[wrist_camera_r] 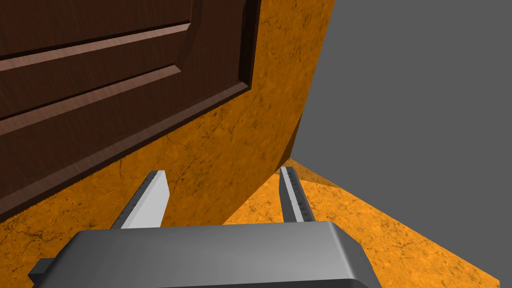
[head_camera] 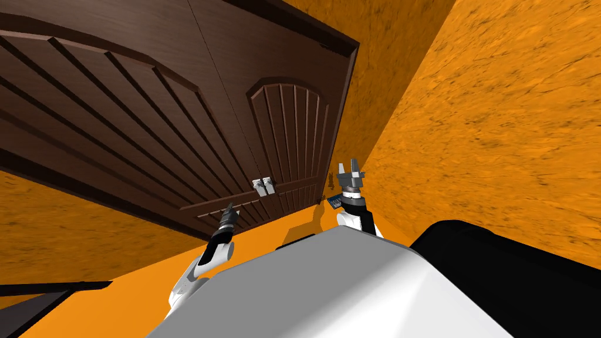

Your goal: Pull the door open

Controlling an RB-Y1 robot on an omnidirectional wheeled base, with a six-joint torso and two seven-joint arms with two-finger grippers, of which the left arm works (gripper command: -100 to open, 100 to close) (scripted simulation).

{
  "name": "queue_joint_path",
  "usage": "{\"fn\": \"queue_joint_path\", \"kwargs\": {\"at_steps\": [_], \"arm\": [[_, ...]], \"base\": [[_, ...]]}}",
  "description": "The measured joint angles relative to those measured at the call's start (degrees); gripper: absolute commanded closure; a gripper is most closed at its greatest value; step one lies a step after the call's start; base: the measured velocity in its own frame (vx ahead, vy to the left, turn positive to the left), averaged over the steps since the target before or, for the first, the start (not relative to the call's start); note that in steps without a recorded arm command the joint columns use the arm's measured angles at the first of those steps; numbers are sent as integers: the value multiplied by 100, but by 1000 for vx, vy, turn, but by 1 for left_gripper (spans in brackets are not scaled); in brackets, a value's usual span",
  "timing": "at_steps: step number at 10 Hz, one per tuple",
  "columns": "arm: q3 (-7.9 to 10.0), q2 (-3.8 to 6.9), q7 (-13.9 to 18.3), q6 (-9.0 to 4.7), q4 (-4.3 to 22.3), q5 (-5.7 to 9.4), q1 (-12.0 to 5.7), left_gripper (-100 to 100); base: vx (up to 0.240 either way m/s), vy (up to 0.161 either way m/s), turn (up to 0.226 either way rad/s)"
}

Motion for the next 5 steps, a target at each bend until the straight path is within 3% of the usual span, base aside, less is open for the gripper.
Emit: {"fn": "queue_joint_path", "kwargs": {"at_steps": [2, 5], "arm": [[176, 150, 17, -24, 227, 35, -10, -100], [303, 111, -65, 80, 178, 31, -12, -100]], "base": [[91, 44, 86], [186, 0, -58]]}}
